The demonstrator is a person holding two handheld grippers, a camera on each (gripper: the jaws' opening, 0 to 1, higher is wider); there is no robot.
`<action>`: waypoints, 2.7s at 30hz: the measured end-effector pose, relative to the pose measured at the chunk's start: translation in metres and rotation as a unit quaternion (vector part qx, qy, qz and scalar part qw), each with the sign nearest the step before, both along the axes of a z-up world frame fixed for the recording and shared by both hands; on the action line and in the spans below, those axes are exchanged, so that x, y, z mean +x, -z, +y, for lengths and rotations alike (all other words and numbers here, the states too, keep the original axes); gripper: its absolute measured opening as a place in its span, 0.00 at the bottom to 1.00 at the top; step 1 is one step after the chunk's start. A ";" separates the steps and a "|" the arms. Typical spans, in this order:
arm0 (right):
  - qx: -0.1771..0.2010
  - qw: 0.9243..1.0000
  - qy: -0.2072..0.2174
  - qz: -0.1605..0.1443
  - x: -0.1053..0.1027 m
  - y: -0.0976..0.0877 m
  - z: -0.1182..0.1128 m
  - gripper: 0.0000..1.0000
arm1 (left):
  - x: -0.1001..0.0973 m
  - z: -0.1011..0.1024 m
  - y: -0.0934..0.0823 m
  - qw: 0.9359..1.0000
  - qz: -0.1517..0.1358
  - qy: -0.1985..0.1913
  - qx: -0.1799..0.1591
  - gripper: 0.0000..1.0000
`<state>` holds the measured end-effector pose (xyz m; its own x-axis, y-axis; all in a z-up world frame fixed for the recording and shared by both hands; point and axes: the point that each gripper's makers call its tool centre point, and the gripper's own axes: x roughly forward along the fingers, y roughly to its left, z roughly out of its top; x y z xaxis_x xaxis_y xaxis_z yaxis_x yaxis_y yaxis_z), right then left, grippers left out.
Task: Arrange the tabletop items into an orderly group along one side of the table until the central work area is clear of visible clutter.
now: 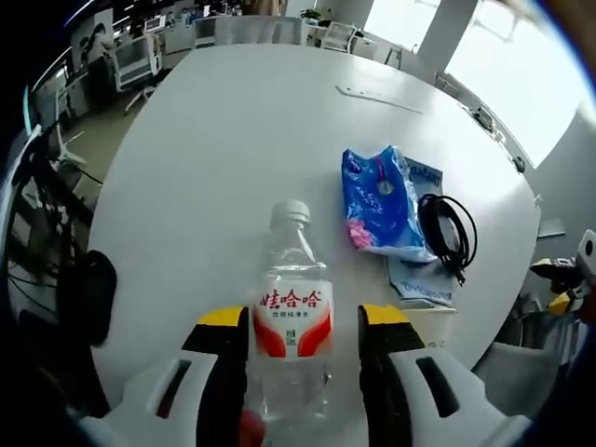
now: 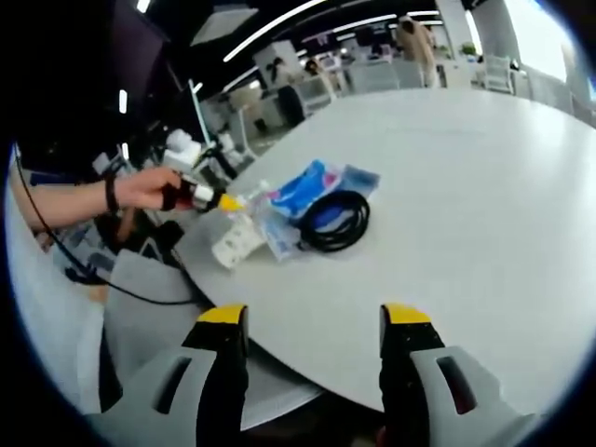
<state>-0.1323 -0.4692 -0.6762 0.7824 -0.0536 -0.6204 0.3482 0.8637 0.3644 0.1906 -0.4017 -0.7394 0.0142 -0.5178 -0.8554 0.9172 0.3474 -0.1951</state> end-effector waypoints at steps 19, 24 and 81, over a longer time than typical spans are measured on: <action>0.001 1.000 0.013 0.005 -0.008 0.003 -0.010 0.55 | 0.001 -0.006 0.004 1.000 0.004 -0.003 -0.002 0.35; 0.002 1.000 0.012 0.006 -0.008 0.004 -0.009 0.55 | 0.000 -0.006 -0.001 1.000 0.003 -0.005 -0.007 0.35; -0.003 1.000 -0.030 -0.008 0.008 0.002 0.006 0.53 | -0.022 0.069 -0.071 0.988 -0.103 -0.015 -0.115 0.35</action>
<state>-0.1238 -0.4632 -0.6780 0.7944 -0.0102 -0.6073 0.2900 0.8849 0.3645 0.1687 -0.3325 -0.6681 0.1944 -0.6943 -0.6929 0.9357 0.3432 -0.0813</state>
